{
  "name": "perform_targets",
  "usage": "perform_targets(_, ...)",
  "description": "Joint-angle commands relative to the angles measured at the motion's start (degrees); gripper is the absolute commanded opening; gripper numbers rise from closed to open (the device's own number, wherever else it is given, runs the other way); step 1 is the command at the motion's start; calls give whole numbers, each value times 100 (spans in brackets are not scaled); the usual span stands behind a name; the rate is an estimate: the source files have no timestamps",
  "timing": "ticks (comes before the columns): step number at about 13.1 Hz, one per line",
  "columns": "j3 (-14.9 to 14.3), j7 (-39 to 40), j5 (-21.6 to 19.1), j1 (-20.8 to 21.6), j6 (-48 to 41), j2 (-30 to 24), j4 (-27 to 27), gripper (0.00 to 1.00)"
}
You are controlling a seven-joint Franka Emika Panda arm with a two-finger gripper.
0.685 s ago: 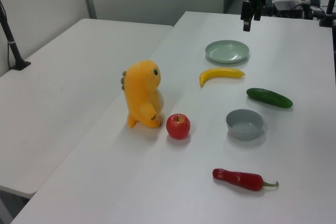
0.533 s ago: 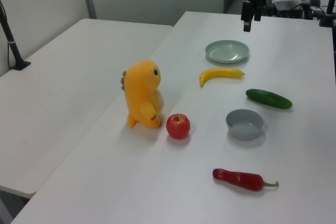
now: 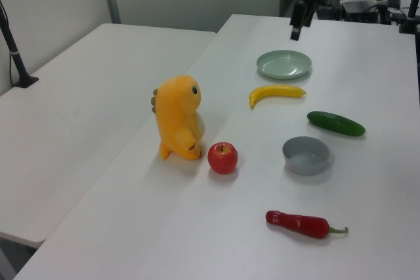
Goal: Put the red apple in the bowl
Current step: 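Move the open gripper down over the red apple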
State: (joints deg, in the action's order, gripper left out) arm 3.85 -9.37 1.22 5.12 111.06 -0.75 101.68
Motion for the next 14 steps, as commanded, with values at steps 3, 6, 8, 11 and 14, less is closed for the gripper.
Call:
perform_targets(3,511,-451,72,391,1160,1145,-413,100)
perform_targets(6,511,-898,342,779,1655,1838,-657,100)
perform_targets(8,599,-1364,563,920,1891,2235,-886,100)
perform_targets(11,617,-1410,748,1201,2271,2762,-1175,100)
perform_targets(14,617,-1602,880,1299,2323,3194,-1554,100)
